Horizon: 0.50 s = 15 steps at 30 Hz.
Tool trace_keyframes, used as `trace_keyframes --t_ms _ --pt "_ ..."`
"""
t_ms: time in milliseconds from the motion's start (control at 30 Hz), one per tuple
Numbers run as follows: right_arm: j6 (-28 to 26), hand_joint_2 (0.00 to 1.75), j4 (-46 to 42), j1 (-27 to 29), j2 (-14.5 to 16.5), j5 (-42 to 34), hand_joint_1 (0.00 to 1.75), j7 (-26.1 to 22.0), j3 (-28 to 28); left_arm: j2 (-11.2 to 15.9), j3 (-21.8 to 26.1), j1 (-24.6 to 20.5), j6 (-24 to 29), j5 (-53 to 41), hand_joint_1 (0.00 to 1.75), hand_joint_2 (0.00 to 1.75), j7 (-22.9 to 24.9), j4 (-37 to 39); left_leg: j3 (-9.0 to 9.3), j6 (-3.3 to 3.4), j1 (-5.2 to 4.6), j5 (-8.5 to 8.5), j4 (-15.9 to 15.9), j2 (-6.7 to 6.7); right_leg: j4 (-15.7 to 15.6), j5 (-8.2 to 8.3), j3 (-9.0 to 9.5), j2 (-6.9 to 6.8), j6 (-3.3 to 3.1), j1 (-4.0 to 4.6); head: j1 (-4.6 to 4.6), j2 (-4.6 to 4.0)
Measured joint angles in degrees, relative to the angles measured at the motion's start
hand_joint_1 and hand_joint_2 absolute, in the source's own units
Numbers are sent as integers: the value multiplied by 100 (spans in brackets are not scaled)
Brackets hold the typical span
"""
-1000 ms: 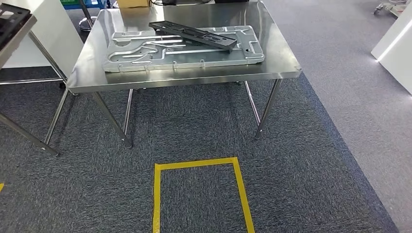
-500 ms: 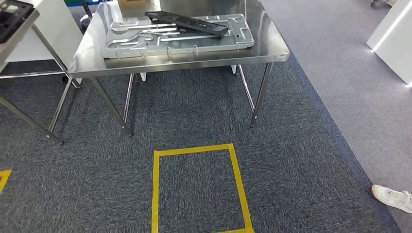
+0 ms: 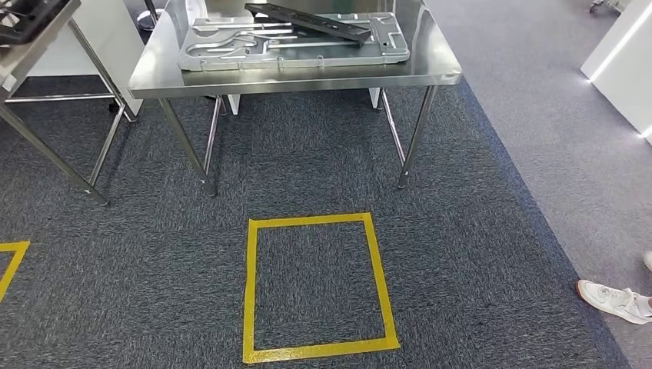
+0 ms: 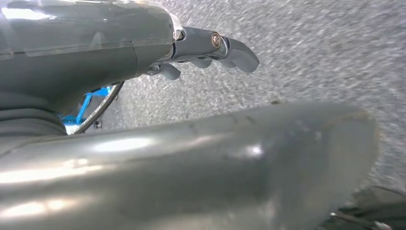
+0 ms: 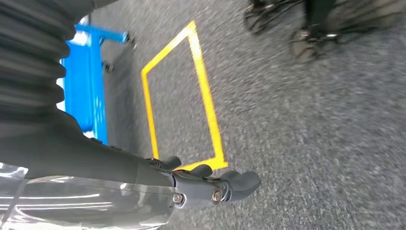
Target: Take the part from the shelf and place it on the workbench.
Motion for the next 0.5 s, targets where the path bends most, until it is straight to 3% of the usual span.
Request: trace_keyframes --t_ms 33,67,133,167,200,233,267,300,333,400,433,500 --pt "23 0 2 9 -1 49 0 48 33 -8 11 10 20 67 0 0 -30 1 -69 56 8 74 -2 11 99 -156 -46 22 24 -4 1 0" --pt "97 0 2 23 -1 107 0 63 67 -24 32 22 55 155 0 0 -92 2 -150 102 15 154 -6 22 301 -422 -109 47 40 -10 1 0" --pt "387 0 1 62 1 242 0 -1 160 -79 114 38 152 340 0 0 -291 2 -352 163 -13 297 24 33 990 -1061 -260 79 55 -19 2 0" --pt "536 0 0 79 11 294 0 -50 209 -115 157 42 192 402 0 0 -379 2 -461 171 -25 366 51 33 1345 -1222 -312 85 65 -20 2 0" --pt "645 0 -4 90 29 328 0 -99 252 -150 196 42 220 437 0 0 -446 2 -581 171 -34 426 86 33 1596 -1224 -310 92 73 -20 2 0" --pt "710 44 -12 92 47 343 0 -161 283 -183 223 41 237 450 0 0 -504 2 -702 163 -39 479 129 33 1683 -1083 -239 97 74 -18 2 0" --pt "747 87 -25 90 64 353 0 -268 310 -211 246 42 255 436 0 0 -575 2 -824 147 -42 529 177 19 1599 -873 -81 110 63 -14 2 0" --pt "775 87 -42 88 73 378 0 -425 336 -240 264 38 273 393 0 0 -652 2 -939 128 -41 573 229 -3 1341 -712 165 163 34 -10 1 0" --pt "794 87 -68 89 75 423 0 -622 371 -271 275 24 289 333 0 0 -720 2 -1038 107 -48 615 284 -30 937 -675 506 253 -4 2 1 0" --pt "810 0 -120 74 74 571 0 -1014 479 -336 279 -45 308 215 0 0 -797 2 -1183 62 -62 704 382 -96 112 -899 1094 398 -75 20 1 0" --pt "817 0 -141 53 74 659 0 -1150 546 -367 278 -90 309 182 0 0 -816 2 -1232 36 -65 757 405 -129 -139 -1004 1246 407 -97 35 1 0" --pt "869 0 -156 -26 68 876 0 -1257 716 -401 276 -152 317 125 0 0 -836 2 -1300 -25 -58 844 419 -186 -263 -990 1237 314 -152 21 1 0"
